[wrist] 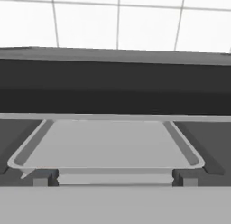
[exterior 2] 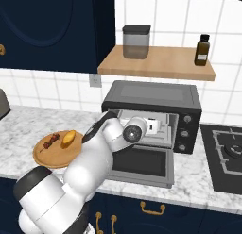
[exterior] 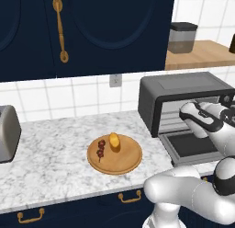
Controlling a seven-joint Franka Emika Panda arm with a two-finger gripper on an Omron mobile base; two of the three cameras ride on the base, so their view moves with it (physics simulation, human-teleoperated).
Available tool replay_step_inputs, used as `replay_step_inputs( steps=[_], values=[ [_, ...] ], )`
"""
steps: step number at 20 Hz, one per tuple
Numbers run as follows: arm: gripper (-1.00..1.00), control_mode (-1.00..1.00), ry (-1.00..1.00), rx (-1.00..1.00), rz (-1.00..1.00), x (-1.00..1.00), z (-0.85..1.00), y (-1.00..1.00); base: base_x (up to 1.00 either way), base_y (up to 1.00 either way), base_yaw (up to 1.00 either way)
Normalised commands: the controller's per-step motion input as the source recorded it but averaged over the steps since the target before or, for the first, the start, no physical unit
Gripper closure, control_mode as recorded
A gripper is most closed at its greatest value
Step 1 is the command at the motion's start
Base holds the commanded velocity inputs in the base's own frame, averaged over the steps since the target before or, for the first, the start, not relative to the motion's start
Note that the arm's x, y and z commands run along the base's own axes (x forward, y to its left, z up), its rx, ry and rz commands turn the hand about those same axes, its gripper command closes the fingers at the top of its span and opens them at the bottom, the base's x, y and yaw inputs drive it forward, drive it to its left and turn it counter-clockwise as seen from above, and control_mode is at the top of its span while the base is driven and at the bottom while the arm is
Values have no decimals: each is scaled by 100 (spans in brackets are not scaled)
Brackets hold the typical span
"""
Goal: Pick up the kebab skewer and baguette bread, and place them inside the toaster oven. Close the toaster oven door and start by setting the timer.
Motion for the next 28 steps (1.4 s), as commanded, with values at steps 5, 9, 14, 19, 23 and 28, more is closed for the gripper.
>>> replay_step_inputs(
  steps=[5, 9, 14, 19, 23, 28],
  values=[
    [-100, -100, 0, 0, 0, 2, -22, 0, 0, 0, 0],
    [-100, -100, 0, 0, 0, 7, -12, 0, 0, 0, 0],
    [-100, -100, 0, 0, 0, 26, 0, 0, 0, 0, 0],
    [-100, -100, 0, 0, 0, 37, -2, 0, 0, 0, 0],
    [-100, -100, 0, 0, 0, 11, -17, 0, 0, 0, 0],
    [-100, -100, 0, 0, 0, 12, 0, 0, 0, 0, 0]
  ],
)
